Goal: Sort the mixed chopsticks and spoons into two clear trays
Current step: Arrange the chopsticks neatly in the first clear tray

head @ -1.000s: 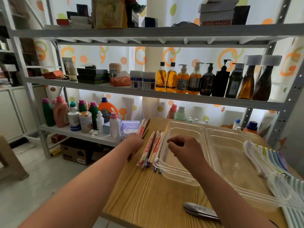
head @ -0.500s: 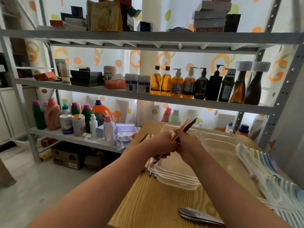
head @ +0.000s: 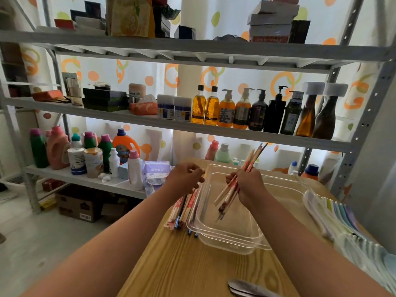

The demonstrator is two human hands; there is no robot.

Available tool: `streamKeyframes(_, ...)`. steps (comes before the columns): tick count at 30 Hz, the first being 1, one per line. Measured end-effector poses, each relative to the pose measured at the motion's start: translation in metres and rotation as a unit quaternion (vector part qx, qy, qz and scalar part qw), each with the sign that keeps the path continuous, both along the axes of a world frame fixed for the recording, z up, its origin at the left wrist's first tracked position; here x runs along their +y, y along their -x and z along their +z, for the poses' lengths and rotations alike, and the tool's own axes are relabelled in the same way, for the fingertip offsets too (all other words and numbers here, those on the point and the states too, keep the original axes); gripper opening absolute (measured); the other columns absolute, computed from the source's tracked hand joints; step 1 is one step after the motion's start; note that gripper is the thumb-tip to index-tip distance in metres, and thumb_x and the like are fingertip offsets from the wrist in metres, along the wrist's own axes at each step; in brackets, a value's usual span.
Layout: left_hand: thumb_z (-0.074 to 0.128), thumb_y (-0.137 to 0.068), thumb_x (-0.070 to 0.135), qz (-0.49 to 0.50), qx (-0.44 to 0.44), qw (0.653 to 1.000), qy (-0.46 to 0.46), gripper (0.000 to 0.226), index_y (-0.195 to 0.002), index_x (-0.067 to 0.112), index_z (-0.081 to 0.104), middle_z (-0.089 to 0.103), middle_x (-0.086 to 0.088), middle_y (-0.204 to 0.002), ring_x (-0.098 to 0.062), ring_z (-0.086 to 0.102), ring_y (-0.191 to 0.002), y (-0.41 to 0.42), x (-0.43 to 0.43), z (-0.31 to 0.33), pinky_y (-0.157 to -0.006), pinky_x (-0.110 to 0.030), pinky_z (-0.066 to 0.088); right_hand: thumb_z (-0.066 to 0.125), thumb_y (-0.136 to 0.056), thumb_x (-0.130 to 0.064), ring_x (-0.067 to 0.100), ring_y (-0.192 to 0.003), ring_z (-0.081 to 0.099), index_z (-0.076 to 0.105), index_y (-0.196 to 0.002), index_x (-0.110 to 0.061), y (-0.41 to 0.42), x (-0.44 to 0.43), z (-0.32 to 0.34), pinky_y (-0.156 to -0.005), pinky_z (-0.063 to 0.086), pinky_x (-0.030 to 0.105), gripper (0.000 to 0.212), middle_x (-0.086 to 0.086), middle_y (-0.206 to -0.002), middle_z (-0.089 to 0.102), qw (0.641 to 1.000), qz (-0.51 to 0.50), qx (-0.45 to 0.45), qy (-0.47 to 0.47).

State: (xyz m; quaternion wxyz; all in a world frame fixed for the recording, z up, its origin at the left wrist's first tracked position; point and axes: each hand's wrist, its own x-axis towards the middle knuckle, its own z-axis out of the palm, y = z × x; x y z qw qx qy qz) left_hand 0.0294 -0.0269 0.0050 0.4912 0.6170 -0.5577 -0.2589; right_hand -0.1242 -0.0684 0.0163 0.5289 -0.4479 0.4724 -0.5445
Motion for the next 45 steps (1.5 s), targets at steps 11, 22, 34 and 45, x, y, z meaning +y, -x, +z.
streamKeyframes(11, 0.047, -0.093, 0.025, 0.131, -0.058, 0.988, -0.059, 0.018, -0.089, 0.018, 0.063, 0.069, -0.003, -0.091, -0.022, 0.061, -0.089, -0.038, -0.016, -0.03, -0.08, -0.032, 0.047, 0.039, -0.093, 0.004, 0.026, -0.069, 0.059, 0.051, -0.102, 0.0, -0.016, -0.014, -0.034, -0.058, 0.053, 0.037, 0.015, 0.017, -0.085, 0.056, 0.977, 0.071, 0.168, -0.109)
streamKeyframes(22, 0.046, -0.091, 0.042, 0.215, -0.269, 0.924, -0.167, 0.04, -0.12, 0.016, 0.059, 0.06, -0.009, -0.121, -0.029, 0.052, -0.114, -0.054, -0.015, -0.048, -0.092, -0.037, 0.043, 0.055, -0.09, -0.007, 0.026, -0.096, 0.054, 0.053, -0.103, -0.008, -0.005, -0.007, -0.029, -0.091, 0.047, 0.041, 0.013, 0.007, -0.091, 0.055, 0.955, 0.122, 0.225, -0.148)
streamKeyframes(34, 0.043, -0.088, 0.062, 0.144, -0.318, 0.897, -0.27, 0.066, -0.129, 0.01, 0.051, 0.053, -0.013, -0.131, -0.032, 0.045, -0.123, -0.041, -0.014, -0.055, -0.096, -0.039, 0.041, 0.046, -0.093, -0.006, 0.03, -0.095, 0.062, 0.061, -0.098, -0.001, -0.002, -0.001, -0.03, -0.09, 0.051, 0.044, 0.017, 0.022, -0.101, 0.064, 0.971, 0.112, 0.2, -0.064)
streamKeyframes(45, 0.054, -0.091, 0.034, 0.076, -0.329, 0.901, -0.271, 0.036, -0.116, 0.007, 0.056, 0.06, -0.009, -0.107, -0.02, 0.054, -0.089, -0.023, -0.016, -0.045, -0.076, -0.027, 0.044, 0.045, -0.096, -0.008, 0.026, -0.093, 0.064, 0.062, -0.101, -0.003, 0.004, 0.015, -0.024, -0.078, 0.054, 0.033, 0.019, 0.016, -0.099, 0.065, 0.973, 0.137, 0.179, -0.054)
